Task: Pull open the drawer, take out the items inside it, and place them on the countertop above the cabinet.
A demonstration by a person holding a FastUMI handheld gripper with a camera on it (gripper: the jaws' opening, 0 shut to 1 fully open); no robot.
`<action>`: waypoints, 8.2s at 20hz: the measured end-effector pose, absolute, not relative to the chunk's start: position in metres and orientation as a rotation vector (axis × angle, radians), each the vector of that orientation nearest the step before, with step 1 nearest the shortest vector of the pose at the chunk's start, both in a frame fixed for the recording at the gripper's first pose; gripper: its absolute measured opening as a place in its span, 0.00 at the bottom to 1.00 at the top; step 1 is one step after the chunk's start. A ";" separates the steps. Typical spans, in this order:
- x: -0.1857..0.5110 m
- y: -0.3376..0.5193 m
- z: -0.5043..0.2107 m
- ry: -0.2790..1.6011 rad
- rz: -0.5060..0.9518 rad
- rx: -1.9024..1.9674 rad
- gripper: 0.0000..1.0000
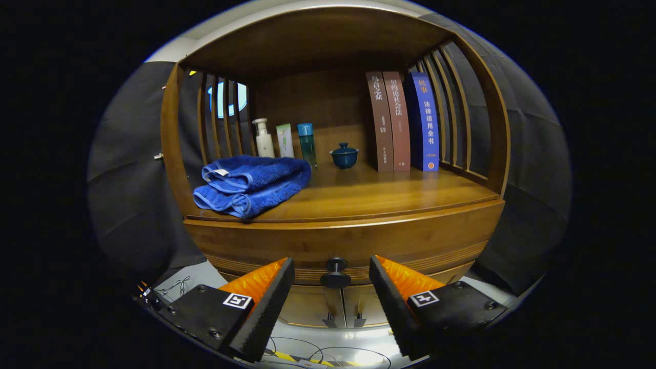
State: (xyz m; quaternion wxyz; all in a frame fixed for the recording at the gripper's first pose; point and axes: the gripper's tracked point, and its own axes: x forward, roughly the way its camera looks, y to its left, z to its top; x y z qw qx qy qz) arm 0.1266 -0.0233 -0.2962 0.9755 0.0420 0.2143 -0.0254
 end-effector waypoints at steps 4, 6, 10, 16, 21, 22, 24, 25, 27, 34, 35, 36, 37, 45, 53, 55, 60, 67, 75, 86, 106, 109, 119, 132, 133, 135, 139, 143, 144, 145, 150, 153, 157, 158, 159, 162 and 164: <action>0.139 -0.025 -0.332 0.501 -0.064 0.088 0.81; 0.145 -0.023 -0.344 0.523 -0.064 0.093 0.73; 0.145 -0.025 -0.349 0.539 -0.084 0.076 0.51; 0.146 -0.026 -0.351 0.550 -0.088 0.042 0.35; 0.143 -0.026 -0.351 0.575 -0.082 0.031 0.33; 0.140 -0.026 -0.351 0.581 -0.082 0.026 0.33; 0.130 -0.025 -0.350 0.588 -0.085 0.017 0.32; 0.123 -0.024 -0.349 0.595 -0.087 0.020 0.32; 0.107 -0.023 -0.348 0.608 -0.090 0.033 0.33; 0.040 -0.018 -0.341 0.643 -0.097 0.048 0.32; 0.031 -0.017 -0.339 0.649 -0.098 0.049 0.32; 0.024 -0.017 -0.338 0.656 -0.099 0.048 0.32; 0.018 -0.016 -0.338 0.661 -0.100 0.049 0.32; -0.026 -0.009 -0.334 0.702 -0.100 0.071 0.32; -0.045 -0.010 -0.344 0.741 -0.094 0.091 0.33; -0.045 -0.009 -0.346 0.750 -0.089 0.107 0.33; -0.062 -0.010 -0.314 0.704 -0.092 0.099 0.88; -0.031 -0.004 -0.232 0.606 -0.057 0.131 0.97; 0.091 -0.009 -0.218 0.707 -0.049 0.117 0.97; 0.153 -0.021 -0.326 1.091 -0.084 0.102 0.87; 0.107 -0.013 -0.295 1.042 -0.003 0.107 0.14; 0.087 -0.013 -0.265 0.963 0.010 0.128 0.14; 0.160 -0.019 -0.182 0.744 0.031 0.183 0.14; 0.284 -0.046 -0.213 0.804 -0.025 0.182 0.17; 0.284 -0.047 -0.215 0.813 -0.024 0.184 0.20; 0.284 -0.049 -0.223 0.826 -0.034 0.174 0.25; 0.283 -0.048 -0.216 0.793 -0.033 0.194 0.61; 0.273 -0.048 -0.199 0.740 -0.029 0.188 1.00; 0.263 -0.045 -0.190 0.718 -0.027 0.189 1.00; 0.254 -0.045 -0.184 0.688 -0.029 0.190 1.00; 0.183 -0.035 -0.139 0.437 -0.028 0.164 0.99; 0.118 -0.024 -0.124 0.313 -0.024 0.168 0.99; 0.029 -0.017 -0.134 0.204 -0.033 0.127 0.99; 0.011 -0.013 -0.142 0.184 -0.030 0.114 0.99; -0.005 -0.009 -0.149 0.165 -0.025 0.104 0.99; -0.038 -0.007 -0.183 0.159 -0.041 0.105 0.99; -0.050 -0.004 -0.213 0.191 -0.052 0.113 0.99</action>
